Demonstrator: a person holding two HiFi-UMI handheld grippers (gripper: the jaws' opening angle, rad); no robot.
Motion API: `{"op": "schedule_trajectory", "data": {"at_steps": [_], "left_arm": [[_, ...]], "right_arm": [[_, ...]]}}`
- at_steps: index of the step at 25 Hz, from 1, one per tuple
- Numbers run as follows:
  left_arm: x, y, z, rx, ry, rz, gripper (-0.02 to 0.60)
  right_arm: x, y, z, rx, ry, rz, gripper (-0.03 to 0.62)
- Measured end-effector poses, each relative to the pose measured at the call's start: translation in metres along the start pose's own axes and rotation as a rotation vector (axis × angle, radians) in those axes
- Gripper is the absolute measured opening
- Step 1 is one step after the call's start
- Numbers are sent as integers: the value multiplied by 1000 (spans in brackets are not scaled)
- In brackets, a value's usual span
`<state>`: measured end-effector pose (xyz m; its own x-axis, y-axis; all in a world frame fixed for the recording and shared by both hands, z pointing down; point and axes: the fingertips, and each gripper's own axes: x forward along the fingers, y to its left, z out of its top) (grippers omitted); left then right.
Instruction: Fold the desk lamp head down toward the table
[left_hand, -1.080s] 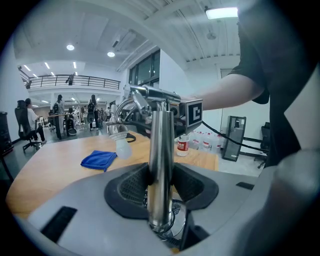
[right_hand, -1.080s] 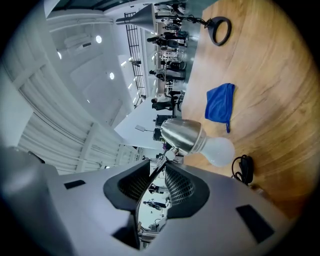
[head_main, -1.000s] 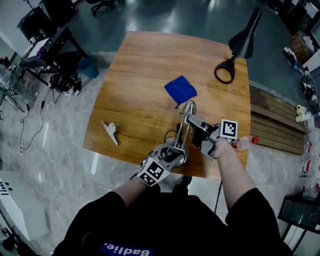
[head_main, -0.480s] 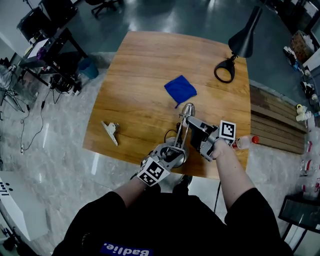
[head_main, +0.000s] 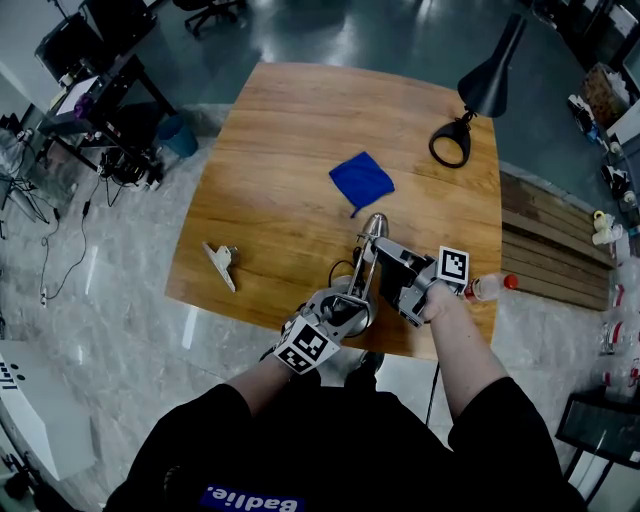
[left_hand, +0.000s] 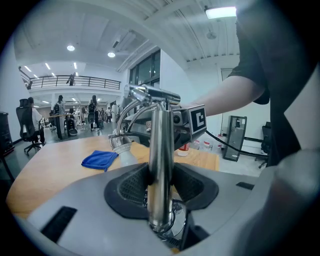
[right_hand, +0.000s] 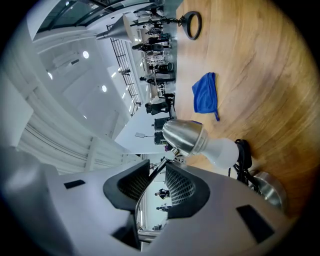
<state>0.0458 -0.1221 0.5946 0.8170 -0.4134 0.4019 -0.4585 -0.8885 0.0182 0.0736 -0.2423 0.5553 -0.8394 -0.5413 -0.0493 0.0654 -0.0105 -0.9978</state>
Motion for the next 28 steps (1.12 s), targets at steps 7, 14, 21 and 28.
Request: {"op": "schedule_trajectory", "data": {"at_steps": [7, 14, 21, 28], "left_arm": [[0, -1, 0, -4, -1, 0, 161], [1, -1, 2, -1, -7, 1, 161], [4, -6, -5, 14, 43, -5, 161], [-3, 2, -9, 0, 79, 20, 189]], "right_arm": [[-2, -5, -2, 22, -10, 3, 103], [-3, -5, -1, 25, -4, -2, 104], [-4, -3, -2, -37, 30, -38, 112], [-1, 3, -4, -66, 91, -91, 118]]}}
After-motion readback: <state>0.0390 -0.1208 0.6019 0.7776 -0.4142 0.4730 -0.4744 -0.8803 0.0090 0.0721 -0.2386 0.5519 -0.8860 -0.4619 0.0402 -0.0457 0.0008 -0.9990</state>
